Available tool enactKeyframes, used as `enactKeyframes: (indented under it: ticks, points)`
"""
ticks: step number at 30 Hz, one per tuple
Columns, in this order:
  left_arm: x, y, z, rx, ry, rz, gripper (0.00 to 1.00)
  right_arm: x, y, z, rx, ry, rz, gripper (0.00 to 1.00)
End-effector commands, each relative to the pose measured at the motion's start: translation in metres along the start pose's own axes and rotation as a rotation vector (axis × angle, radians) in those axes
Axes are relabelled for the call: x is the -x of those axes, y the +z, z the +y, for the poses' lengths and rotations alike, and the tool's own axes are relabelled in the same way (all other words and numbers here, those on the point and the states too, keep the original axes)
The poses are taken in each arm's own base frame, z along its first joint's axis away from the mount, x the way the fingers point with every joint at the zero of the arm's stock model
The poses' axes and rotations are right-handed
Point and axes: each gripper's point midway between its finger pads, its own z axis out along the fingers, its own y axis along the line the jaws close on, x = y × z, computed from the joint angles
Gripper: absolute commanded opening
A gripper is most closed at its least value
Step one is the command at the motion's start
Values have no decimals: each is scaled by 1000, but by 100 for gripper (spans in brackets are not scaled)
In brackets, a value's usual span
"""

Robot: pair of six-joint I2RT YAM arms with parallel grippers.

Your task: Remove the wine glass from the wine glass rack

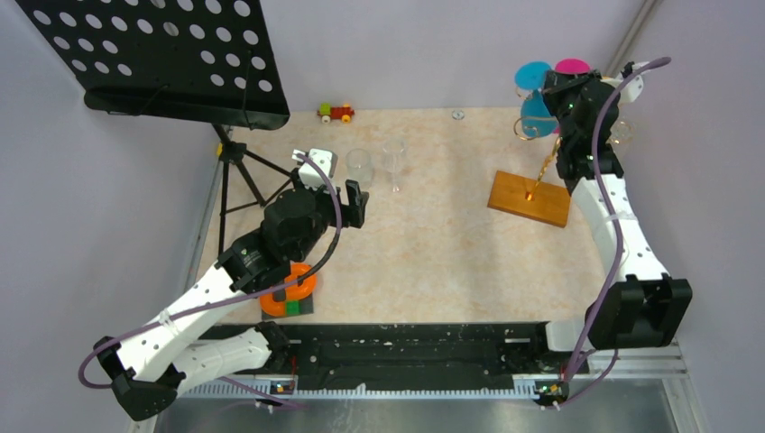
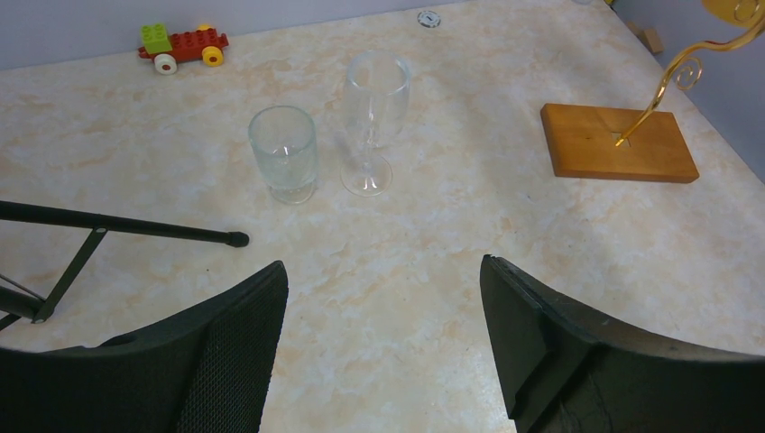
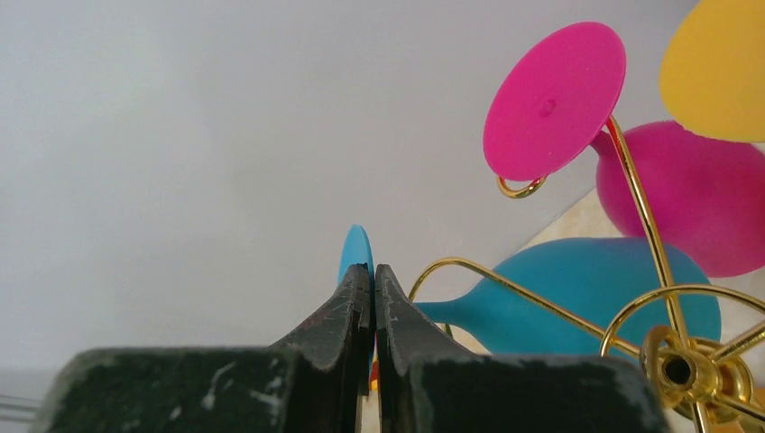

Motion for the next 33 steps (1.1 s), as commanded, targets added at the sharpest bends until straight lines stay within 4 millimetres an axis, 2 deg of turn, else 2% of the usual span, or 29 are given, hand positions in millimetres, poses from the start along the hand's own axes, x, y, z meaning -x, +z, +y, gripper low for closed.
enactKeyframes:
  ticks: [1, 8, 16, 23, 28, 33]
  points:
    - [9, 0, -3, -13, -31, -32, 82, 18, -26, 28, 57, 51, -5, 0]
    - [7, -1, -4, -21, -46, -34, 82, 5, -42, 42, 109, 99, 103, 0]
    - [6, -2, -5, -25, -53, -29, 82, -26, -40, 57, 223, 154, 246, 0]
    - [8, -4, -4, -27, -58, -34, 82, -42, -44, 67, 303, 210, 321, 0]
    - [15, -6, -11, -56, -80, -42, 82, -43, -64, 91, 405, 302, 401, 0]
    - [27, -8, -35, -180, -109, -60, 84, -34, -102, 117, 524, 395, 475, 0]
